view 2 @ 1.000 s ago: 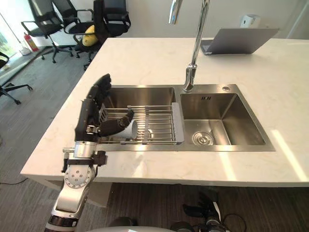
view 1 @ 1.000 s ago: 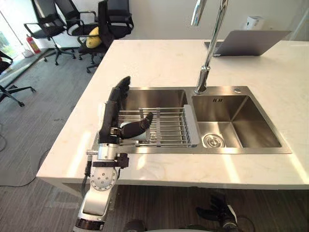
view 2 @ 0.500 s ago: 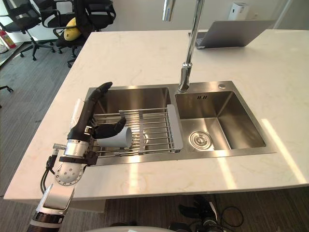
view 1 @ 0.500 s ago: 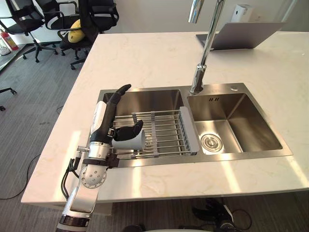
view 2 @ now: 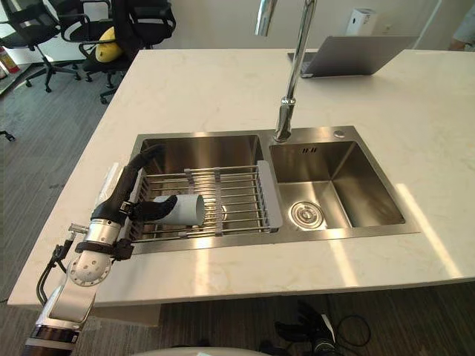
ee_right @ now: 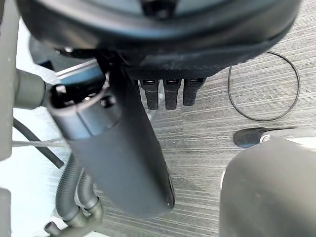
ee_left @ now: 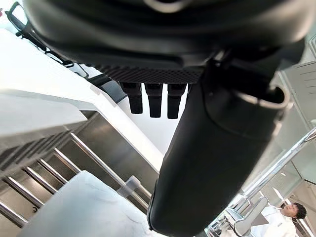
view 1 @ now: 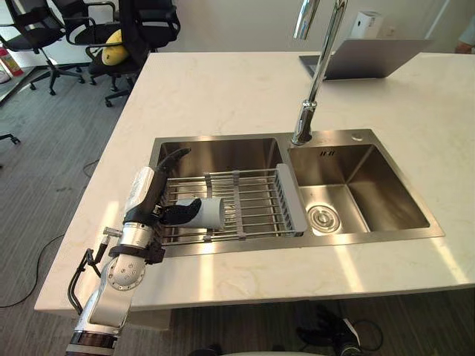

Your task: Walk over to the sink, pick up the cup, carry it to the dishwasher, place the cup inside the dishwasher, then close the dishwasher door

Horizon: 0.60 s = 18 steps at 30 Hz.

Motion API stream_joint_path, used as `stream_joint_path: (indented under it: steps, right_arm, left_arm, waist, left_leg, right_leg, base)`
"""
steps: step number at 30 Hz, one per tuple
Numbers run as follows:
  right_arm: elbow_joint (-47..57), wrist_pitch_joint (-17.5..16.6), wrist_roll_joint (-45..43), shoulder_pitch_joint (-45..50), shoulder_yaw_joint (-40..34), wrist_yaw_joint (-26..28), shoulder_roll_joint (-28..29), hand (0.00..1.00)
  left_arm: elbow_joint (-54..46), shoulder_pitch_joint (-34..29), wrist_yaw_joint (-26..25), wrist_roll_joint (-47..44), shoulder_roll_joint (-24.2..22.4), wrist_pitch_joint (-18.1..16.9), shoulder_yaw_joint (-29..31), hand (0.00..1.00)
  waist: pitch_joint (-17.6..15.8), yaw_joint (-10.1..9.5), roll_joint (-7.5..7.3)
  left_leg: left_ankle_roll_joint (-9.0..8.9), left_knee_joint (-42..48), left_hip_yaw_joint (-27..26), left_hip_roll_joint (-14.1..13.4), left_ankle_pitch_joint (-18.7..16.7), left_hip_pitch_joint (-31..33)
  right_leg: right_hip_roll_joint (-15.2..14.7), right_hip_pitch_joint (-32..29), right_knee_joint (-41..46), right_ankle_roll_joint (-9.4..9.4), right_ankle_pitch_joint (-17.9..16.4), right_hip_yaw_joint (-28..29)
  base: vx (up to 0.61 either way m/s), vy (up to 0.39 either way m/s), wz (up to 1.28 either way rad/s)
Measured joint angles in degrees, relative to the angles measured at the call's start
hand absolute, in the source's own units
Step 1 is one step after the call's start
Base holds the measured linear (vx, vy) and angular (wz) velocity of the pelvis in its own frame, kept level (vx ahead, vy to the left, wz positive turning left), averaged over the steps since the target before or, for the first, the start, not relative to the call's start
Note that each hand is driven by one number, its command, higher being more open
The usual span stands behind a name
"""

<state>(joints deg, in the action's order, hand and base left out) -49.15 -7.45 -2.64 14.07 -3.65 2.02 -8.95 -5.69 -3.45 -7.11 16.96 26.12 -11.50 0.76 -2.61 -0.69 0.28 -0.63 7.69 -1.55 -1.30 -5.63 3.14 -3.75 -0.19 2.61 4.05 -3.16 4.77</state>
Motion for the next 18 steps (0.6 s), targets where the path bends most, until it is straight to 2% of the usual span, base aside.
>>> stream_joint_path:
  steps: [7, 11, 18]
  right_arm:
    - [0.0, 0.0, 0.18, 0.05, 0.78, -0.1, -0.09, 0.9]
    - [-0.01, 0.0, 0.65, 0.18, 0.8, -0.11, -0.13, 0.9]
    - [-0.01, 0.0, 0.73, -0.02, 1.83, -0.23, -0.31, 0.9]
  left_arm:
    - [0.0, -3.24, -0.08, -0.06, 0.82, -0.02, 3.44, 0.9]
    - [-0.01, -5.59, 0.36, -0.07, 2.51, -0.04, 3.51, 0.9]
    - [-0.01, -6.11, 2.22, 0.07, 3.18, -0.24, 2.38, 0.9]
  waist:
    - [0.84, -0.2, 0.06]
    - [0.96, -0.23, 0.02]
    - [1.06, -0.19, 0.04]
  left_leg:
    - [-0.09, -3.77, 0.87, 0.31, 2.77, -1.3]
    - [-0.17, -4.94, 1.3, 0.33, 3.52, -1.71]
    - [-0.19, -5.49, 2.04, 0.43, 3.63, -1.99]
  right_leg:
    - [-0.29, 0.48, -1.49, 0.16, 1.16, -0.89]
    - [-0.28, 0.73, -1.86, 0.14, 1.35, -1.35]
    - [-0.31, 1.5, -2.61, 0.14, 1.35, -2.08]
  base:
    - [-0.07, -0.005, 0.07]
    - [-0.03, -0.009, 0.06]
    - [0.03, -0.006, 0.05]
